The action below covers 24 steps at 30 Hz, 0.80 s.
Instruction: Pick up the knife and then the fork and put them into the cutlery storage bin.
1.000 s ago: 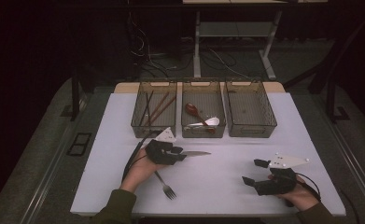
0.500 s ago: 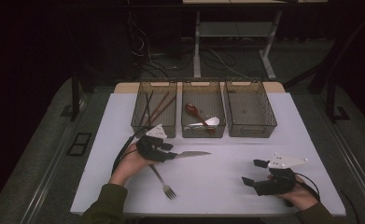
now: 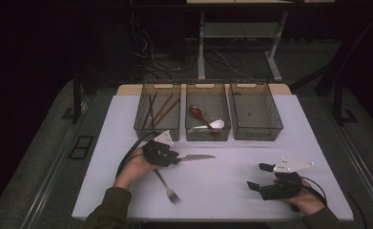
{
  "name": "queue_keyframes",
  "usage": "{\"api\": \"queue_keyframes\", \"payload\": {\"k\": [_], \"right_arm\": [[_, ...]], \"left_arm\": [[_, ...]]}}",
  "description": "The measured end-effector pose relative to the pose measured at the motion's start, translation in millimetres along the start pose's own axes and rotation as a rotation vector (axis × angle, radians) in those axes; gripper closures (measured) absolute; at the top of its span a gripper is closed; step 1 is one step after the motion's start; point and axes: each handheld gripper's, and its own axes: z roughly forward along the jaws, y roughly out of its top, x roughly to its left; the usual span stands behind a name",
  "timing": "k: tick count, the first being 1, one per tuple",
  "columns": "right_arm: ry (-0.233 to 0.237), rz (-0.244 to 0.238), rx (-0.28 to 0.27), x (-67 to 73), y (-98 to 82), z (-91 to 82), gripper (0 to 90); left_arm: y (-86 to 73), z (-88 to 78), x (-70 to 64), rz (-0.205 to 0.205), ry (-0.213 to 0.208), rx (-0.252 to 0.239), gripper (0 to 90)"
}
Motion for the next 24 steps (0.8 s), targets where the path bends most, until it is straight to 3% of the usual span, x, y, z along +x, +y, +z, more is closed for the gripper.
{"api": "queue_keyframes", "payload": {"k": [6, 13, 19, 24], "right_arm": [[0.001, -0.002, 0.001, 0.2, 0.0, -0.2, 17.6], [0.000, -0.008, 0.001, 0.3, -0.1, -0.2, 17.6], [-0.002, -0.012, 0.003, 0.7, -0.4, -0.2, 17.6], [-0.003, -0.013, 0.003, 0.6, -0.4, -0.3, 17.6]], "left_arm": [[0.1, -0.2, -0.7, 0.006, -0.007, 0.006, 75.3], [0.1, -1.5, -5.0, 0.013, -0.045, 0.021, 77.0], [-1.5, -2.1, -7.8, 0.059, -0.053, 0.019, 69.3], [-5.1, -6.2, -5.4, 0.057, -0.035, 0.026, 68.9]]}}
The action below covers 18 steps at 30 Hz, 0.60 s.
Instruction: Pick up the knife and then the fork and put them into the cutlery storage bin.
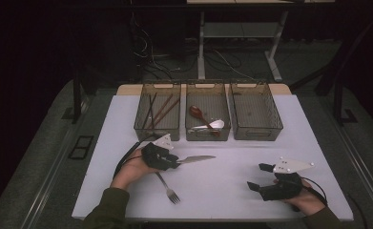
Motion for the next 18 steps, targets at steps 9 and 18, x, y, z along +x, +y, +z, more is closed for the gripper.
{"api": "queue_keyframes", "payload": {"k": [9, 18], "right_arm": [[0.000, -0.009, 0.009, 0.8, -0.2, 1.5, 17.6], [0.000, -0.011, 0.013, 0.9, -0.3, 2.0, 17.6]], "left_arm": [[-2.6, -0.1, 1.4, 0.014, 0.002, -0.006, 76.4], [-1.8, 0.2, 0.0, 0.029, -0.008, -0.009, 79.2]]}}
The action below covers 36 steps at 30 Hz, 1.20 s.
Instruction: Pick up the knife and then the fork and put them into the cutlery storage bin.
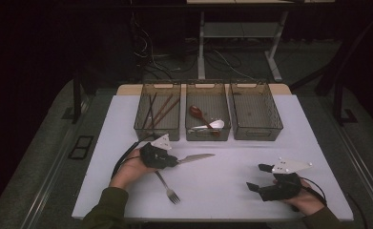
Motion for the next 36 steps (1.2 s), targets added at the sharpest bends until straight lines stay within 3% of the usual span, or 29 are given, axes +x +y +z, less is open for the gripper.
{"api": "queue_keyframes", "payload": {"k": [13, 16, 27, 30, 36], "right_arm": [[0.000, -0.005, -0.001, 0.5, 0.0, -0.6, 17.6], [-0.003, -0.005, -0.003, 0.4, 0.0, -0.6, 17.6], [-0.004, -0.002, -0.007, 0.6, 1.4, -1.2, 17.6], [-0.010, 0.015, -0.009, -0.8, 3.6, -1.3, 17.5], [-0.025, 0.106, -0.053, -5.5, 21.0, 2.6, 17.6]], "left_arm": [[6.1, 0.2, -5.7, -0.011, 0.008, 0.038, 79.5], [8.4, 0.6, -8.7, -0.016, 0.003, 0.027, 79.5], [20.0, -13.0, -14.4, -0.040, -0.007, -0.099, 79.4], [24.0, -15.9, -15.6, -0.046, -0.008, -0.134, 79.4], [30.7, -15.4, -19.6, -0.069, 0.006, -0.178, 79.3]]}}
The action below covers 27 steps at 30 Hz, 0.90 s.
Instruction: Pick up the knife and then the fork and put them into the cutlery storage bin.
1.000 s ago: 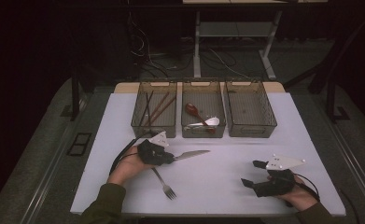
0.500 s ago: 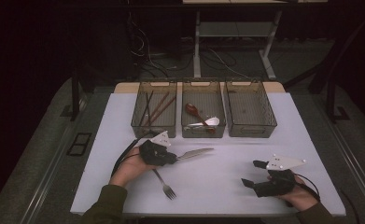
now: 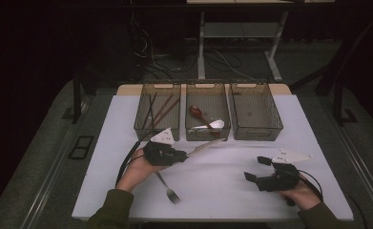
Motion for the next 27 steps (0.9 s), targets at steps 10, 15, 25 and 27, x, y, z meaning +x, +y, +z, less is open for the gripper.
{"api": "queue_keyframes", "payload": {"k": [10, 15, 25, 27], "right_arm": [[0.099, 0.113, -0.013, 3.9, 37.3, 21.4, 18.0], [0.130, 0.123, -0.027, 6.1, 55.5, 33.8, 19.5], [0.172, 0.142, -0.073, 13.0, 81.6, 52.1, 31.5], [0.186, 0.154, -0.081, 11.9, 84.8, 54.1, 34.5]], "left_arm": [[12.3, 8.1, -10.9, -0.026, 0.056, -0.061, 79.4], [18.3, 12.3, -15.7, -0.033, 0.093, -0.085, 79.3], [29.1, 18.9, -25.9, -0.042, 0.150, -0.150, 79.3], [31.0, 20.1, -26.9, -0.043, 0.160, -0.159, 79.3]]}}
